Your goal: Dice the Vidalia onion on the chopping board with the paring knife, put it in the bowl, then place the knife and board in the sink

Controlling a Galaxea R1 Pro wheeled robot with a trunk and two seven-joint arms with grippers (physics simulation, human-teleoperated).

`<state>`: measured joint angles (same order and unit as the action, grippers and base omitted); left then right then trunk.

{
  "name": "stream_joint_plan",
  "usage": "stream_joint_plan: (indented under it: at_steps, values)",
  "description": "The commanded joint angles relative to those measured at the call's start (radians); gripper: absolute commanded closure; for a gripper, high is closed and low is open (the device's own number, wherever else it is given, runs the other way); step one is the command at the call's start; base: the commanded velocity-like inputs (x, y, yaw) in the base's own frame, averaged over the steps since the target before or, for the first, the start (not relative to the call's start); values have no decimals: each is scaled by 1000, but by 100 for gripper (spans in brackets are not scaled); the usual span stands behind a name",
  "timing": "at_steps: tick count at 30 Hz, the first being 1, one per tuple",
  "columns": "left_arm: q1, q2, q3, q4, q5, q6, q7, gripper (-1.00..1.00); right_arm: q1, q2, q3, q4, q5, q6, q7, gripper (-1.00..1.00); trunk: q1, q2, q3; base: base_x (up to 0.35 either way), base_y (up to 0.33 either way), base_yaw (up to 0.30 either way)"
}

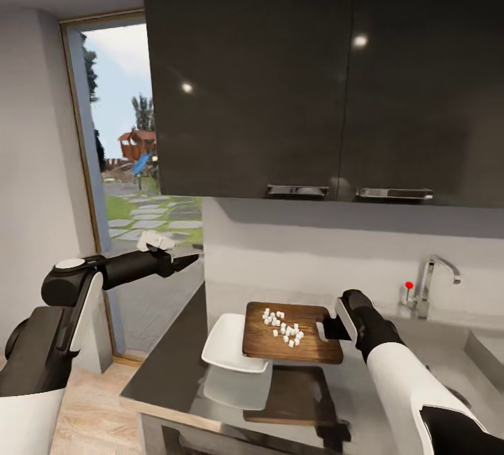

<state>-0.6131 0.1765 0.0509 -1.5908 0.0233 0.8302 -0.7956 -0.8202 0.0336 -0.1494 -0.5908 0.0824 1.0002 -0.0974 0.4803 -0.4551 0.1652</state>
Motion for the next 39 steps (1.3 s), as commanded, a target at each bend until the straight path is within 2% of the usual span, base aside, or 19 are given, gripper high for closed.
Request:
stream_joint_plan:
  at_steps: [1,23,39]
  values:
    - [-1,0,1,0,2,7,-3,-100,0,2,-7,-1,0,3,2,100,0,-1,0,0,0,278]
    - [-1,0,0,0,2,7,-3,-100,0,1,-7,-1,1,3,2,100,0,-1,0,0,0,277]
    - [-1,0,0,0,2,7,-4,-100,0,1,-7,-1,1,3,2,100,0,-1,0,114,54,22]
